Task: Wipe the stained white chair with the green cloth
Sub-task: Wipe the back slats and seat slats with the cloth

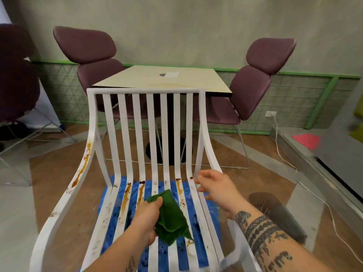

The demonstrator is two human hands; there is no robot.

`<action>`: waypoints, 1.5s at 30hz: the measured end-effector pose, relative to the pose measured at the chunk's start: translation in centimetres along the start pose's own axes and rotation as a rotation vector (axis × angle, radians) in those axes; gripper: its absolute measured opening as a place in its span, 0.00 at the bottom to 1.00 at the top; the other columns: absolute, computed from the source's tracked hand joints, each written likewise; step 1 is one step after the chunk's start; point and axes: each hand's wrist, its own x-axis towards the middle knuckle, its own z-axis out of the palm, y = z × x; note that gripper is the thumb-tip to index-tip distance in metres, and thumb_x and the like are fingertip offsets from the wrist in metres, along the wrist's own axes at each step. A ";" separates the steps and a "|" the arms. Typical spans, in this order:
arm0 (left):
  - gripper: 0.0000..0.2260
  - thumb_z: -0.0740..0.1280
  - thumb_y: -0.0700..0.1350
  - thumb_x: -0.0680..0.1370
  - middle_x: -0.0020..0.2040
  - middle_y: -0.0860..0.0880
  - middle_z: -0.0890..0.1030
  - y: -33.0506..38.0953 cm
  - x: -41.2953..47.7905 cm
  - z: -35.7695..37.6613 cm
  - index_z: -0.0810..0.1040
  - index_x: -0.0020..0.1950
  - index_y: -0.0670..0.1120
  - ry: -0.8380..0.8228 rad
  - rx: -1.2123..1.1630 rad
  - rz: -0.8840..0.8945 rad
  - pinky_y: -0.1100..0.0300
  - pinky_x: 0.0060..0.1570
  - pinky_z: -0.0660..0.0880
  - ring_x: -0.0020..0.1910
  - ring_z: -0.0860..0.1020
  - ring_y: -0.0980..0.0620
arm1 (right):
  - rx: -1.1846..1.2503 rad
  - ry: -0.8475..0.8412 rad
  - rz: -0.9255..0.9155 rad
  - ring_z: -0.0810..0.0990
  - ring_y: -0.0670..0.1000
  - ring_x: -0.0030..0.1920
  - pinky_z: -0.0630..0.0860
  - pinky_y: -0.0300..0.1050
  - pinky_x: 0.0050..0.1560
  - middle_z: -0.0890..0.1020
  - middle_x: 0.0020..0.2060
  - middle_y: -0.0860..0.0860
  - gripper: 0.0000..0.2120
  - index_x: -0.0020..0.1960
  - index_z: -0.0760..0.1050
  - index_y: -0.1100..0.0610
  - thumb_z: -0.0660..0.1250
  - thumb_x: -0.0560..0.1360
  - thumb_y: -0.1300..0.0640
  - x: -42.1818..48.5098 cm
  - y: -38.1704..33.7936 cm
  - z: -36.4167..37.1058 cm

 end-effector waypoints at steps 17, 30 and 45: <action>0.08 0.69 0.43 0.80 0.48 0.52 0.81 5.3 20.5 13.9 0.76 0.57 0.53 0.166 0.454 0.722 0.53 0.50 0.80 0.49 0.81 0.48 | -0.677 -0.182 0.043 0.77 0.40 0.47 0.72 0.32 0.41 0.72 0.59 0.36 0.35 0.81 0.49 0.36 0.63 0.80 0.39 15.4 4.1 -7.2; 0.15 0.72 0.41 0.78 0.56 0.52 0.74 7.6 28.7 18.7 0.82 0.64 0.48 0.239 0.955 1.214 0.62 0.49 0.72 0.49 0.73 0.54 | -0.480 -0.164 0.056 0.78 0.29 0.48 0.67 0.21 0.40 0.71 0.54 0.21 0.39 0.77 0.40 0.28 0.62 0.77 0.34 15.9 7.1 -7.7; 0.10 0.71 0.37 0.76 0.54 0.50 0.74 13.0 26.1 19.5 0.81 0.57 0.43 0.318 0.710 1.344 0.81 0.50 0.63 0.48 0.68 0.64 | -0.435 -0.201 0.115 0.82 0.38 0.50 0.73 0.26 0.46 0.74 0.61 0.31 0.41 0.72 0.33 0.26 0.63 0.76 0.34 16.9 7.3 -7.3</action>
